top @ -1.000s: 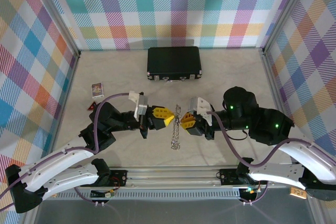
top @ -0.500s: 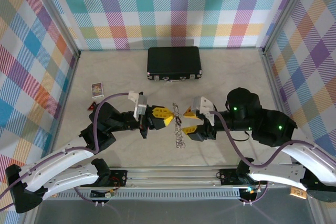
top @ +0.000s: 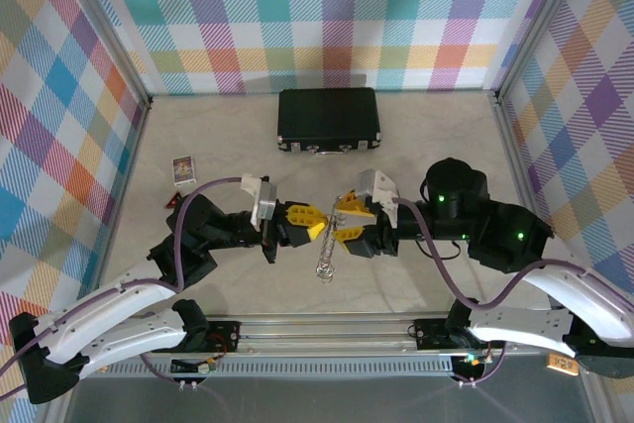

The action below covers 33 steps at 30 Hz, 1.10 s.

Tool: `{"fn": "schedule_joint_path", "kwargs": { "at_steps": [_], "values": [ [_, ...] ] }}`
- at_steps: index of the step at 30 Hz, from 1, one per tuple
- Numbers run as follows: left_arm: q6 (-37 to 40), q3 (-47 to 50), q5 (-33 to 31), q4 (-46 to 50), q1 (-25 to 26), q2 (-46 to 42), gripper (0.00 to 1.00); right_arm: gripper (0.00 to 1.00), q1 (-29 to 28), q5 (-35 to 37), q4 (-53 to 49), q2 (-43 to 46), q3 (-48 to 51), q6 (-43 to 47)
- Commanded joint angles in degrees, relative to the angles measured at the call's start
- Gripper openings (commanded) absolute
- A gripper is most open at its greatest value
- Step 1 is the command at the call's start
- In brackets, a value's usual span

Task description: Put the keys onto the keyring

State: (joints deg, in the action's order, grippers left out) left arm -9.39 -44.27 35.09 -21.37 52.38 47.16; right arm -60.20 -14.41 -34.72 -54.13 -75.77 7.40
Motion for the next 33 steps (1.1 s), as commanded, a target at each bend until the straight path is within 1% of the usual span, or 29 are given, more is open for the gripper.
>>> {"fn": "schedule_joint_path", "kwargs": {
  "at_steps": [1, 6, 8, 10, 15, 18, 21, 22, 24, 25, 26, 28, 31, 33],
  "values": [
    [0.9, 0.7, 1.1, -1.8, 0.1, -1.3, 0.0, 0.45, -0.2, -1.8, 3.1, -0.4, -1.5, -1.3],
    [0.9, 0.8, 1.3, -1.8, 0.1, -1.4, 0.0, 0.32, -0.3, -2.4, 4.0, -0.4, -1.1, -1.3],
    [0.9, 0.7, 1.4, -1.8, 0.1, -1.4, 0.0, 0.25, -0.3, -2.6, 4.1, -0.7, -1.1, -1.3],
    [0.9, 0.6, 1.3, -1.6, 0.2, -1.5, 0.0, 0.15, -0.3, -3.0, 3.7, -1.3, -1.3, -1.3],
    [0.7, 0.4, 1.2, -1.2, 0.1, -1.4, 0.0, 0.01, -0.3, -2.8, 2.1, -1.8, -1.7, -1.1],
    [1.0, 0.1, 0.6, 0.0, 0.2, -1.2, 0.0, 0.0, -0.3, -1.9, 1.1, -1.5, -1.9, -0.2],
    [3.5, -1.2, -2.4, 5.9, 0.2, -2.1, 0.0, 0.0, -0.3, -2.2, -0.6, -1.6, -2.7, 1.4],
    [5.5, -2.3, -3.4, 9.8, 0.1, -2.2, 0.05, 0.0, -0.3, -2.5, -1.7, -2.0, -3.3, 2.2],
    [9.6, -5.4, -4.3, 18.3, 0.2, -1.8, 0.21, 0.0, -0.3, -3.0, -4.3, -2.8, -4.6, 4.0],
    [11.8, -7.1, -4.7, 22.4, 0.2, -1.4, 0.25, 0.0, -0.3, -3.3, -6.0, -3.3, -5.6, 4.9],
    [13.6, -8.6, -5.1, 25.5, 0.2, -1.2, 0.27, 0.0, -0.3, -3.8, -7.6, -4.0, -6.7, 6.0],
    [17.3, -11.5, -5.6, 32.5, 0.2, -0.2, 0.28, 0.0, -0.3, -5.0, -11.4, -5.7, -9.6, 8.0],
    [20.9, -15.6, -4.3, 41.0, 0.2, 2.1, 0.25, 0.0, -0.3, -5.4, -15.4, -7.9, -12.9, 10.4],
    [21.9, -17.1, -2.9, 43.3, 0.2, 3.2, 0.24, 0.0, -0.3, -5.4, -17.4, -9.2, -14.9, 11.6]
  ]
}}
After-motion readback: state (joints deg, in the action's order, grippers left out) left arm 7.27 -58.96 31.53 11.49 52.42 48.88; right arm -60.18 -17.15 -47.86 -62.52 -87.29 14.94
